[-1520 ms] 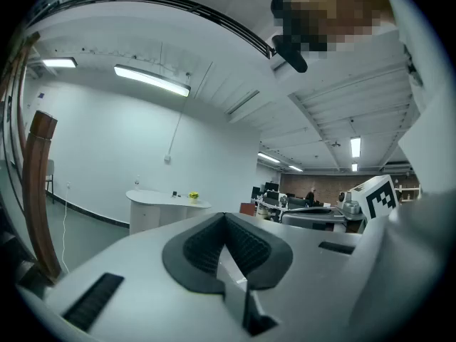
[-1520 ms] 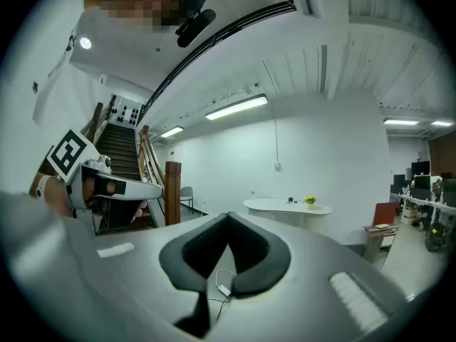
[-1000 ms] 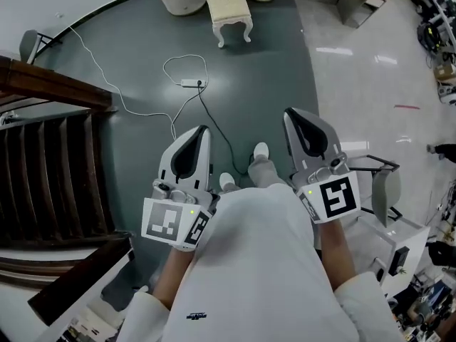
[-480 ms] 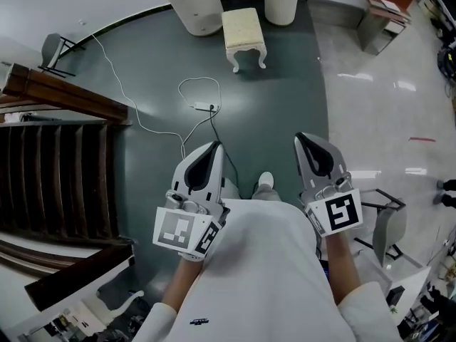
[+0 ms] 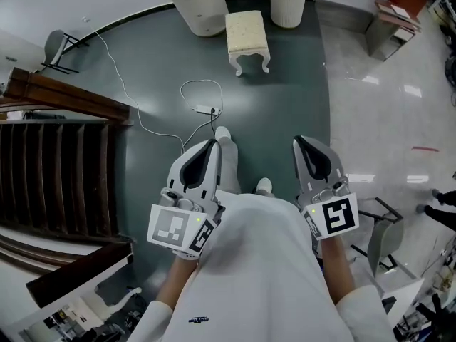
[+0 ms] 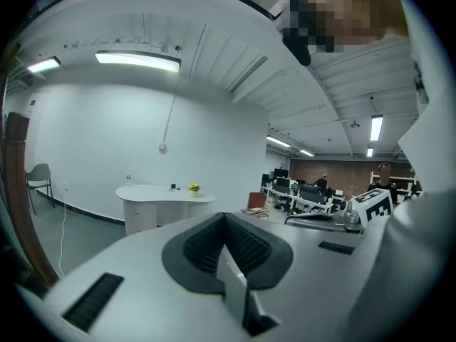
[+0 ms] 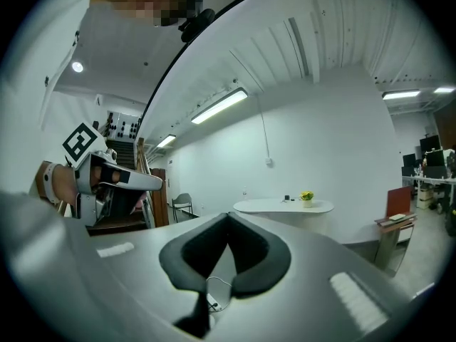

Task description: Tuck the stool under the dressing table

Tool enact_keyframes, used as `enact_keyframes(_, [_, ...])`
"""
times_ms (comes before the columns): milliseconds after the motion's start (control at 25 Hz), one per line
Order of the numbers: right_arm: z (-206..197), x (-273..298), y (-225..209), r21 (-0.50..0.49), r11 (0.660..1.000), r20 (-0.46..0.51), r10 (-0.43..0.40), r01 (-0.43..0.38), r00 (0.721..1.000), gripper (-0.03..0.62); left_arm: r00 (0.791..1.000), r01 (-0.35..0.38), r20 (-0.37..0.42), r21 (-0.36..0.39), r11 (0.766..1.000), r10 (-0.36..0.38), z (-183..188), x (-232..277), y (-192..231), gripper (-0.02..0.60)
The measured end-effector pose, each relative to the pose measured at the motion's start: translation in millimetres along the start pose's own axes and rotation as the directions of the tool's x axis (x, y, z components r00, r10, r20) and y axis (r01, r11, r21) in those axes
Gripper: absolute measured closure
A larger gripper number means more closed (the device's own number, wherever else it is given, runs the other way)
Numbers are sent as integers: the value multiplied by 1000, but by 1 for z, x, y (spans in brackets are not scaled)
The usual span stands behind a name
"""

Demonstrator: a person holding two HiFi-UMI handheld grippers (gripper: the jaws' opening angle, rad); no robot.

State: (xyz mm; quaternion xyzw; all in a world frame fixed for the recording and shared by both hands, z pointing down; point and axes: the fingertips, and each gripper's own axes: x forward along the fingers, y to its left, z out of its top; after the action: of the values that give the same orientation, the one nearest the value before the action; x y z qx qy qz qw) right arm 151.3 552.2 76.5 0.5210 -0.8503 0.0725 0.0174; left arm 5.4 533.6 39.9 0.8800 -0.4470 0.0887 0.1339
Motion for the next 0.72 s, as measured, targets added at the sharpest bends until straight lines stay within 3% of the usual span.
enact_keyframes(400, [2, 100, -44, -8, 999, -24, -39, 39, 999, 582, 998, 64, 3, -52, 997, -64, 22, 102, 75, 574])
enact_keyframes(720, [6, 268, -101, 30, 995, -78, -93, 96, 993, 583, 983, 160, -74, -85, 983, -167, 47, 256, 185, 574])
